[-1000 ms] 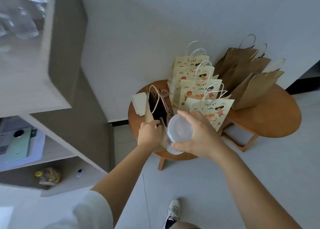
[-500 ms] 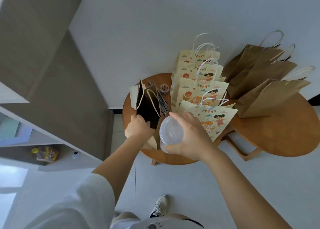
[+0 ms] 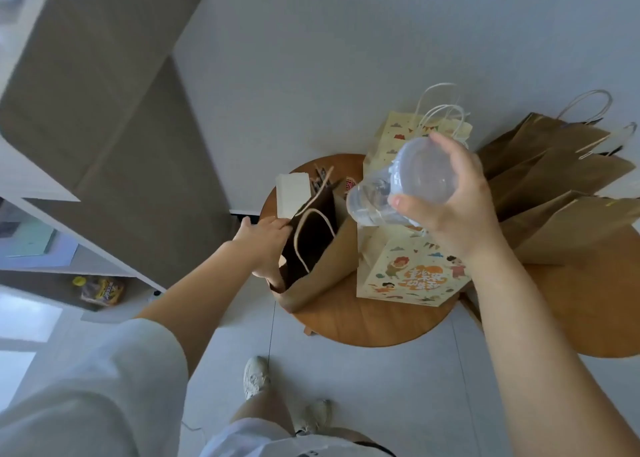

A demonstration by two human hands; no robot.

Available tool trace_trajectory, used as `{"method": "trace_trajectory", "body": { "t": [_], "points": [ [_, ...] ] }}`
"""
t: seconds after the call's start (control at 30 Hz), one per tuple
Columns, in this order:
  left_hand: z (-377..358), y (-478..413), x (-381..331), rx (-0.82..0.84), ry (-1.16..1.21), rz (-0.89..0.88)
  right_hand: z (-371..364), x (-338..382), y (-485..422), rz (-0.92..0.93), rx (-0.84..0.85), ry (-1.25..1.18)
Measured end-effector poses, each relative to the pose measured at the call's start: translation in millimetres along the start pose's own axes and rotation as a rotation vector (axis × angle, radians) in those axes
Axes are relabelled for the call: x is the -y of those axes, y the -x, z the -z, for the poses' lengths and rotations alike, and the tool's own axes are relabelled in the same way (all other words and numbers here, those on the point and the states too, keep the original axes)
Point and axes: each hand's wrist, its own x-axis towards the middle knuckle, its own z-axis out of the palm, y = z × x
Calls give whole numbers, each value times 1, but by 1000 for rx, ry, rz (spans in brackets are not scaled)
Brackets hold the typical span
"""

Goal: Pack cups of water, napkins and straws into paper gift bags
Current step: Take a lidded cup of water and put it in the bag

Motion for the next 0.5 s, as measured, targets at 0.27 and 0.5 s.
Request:
{"method": "trace_trajectory", "body": {
  "t": [0.27,0.5],
  "points": [
    [11,-19,35,30,46,-92,-69,-5,-41,-151,101,16],
    [13,-42,59,47,215,-90,-116,-40,-41,-208,306,309]
  ]
}}
